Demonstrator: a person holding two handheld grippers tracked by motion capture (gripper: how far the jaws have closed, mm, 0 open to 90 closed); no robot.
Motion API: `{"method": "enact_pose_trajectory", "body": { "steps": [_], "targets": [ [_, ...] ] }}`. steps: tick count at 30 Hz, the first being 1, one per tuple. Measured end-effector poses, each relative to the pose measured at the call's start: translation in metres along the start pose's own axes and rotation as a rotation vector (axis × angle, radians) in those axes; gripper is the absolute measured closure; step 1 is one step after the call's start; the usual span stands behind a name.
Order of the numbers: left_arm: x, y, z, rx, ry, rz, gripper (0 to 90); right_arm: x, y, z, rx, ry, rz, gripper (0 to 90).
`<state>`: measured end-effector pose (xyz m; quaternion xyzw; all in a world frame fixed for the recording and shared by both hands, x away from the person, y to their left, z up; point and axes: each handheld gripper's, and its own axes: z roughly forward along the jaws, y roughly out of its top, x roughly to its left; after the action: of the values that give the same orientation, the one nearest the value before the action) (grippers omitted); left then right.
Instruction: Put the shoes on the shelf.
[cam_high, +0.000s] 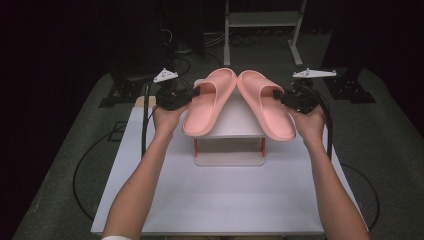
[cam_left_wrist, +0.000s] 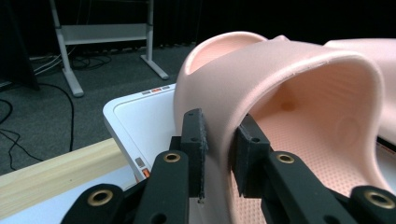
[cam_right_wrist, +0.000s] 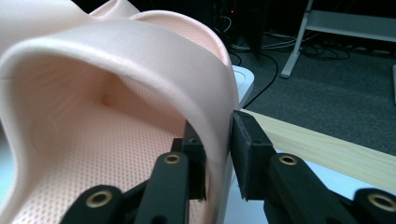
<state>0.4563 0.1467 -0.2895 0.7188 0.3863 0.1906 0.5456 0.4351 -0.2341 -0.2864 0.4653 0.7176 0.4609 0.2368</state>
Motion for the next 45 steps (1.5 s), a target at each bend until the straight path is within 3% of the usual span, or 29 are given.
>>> {"method": "enact_pose_trajectory", "body": {
  "steps": [11, 24, 45],
  "targets": [
    [-0.001, 0.002, 0.001, -0.007, 0.011, -0.012, 74.8, 0.007, 0.005, 0.011, -0.012, 0.017, 0.066, 72.3],
    [0.002, 0.0, 0.004, -0.001, 0.008, -0.038, 73.4, 0.006, 0.009, 0.026, -0.017, -0.017, 0.145, 73.0],
    [-0.001, -0.003, 0.014, 0.024, 0.02, -0.028, 71.2, 0.016, 0.009, 0.034, -0.012, -0.025, 0.156, 65.9]
  ]
}}
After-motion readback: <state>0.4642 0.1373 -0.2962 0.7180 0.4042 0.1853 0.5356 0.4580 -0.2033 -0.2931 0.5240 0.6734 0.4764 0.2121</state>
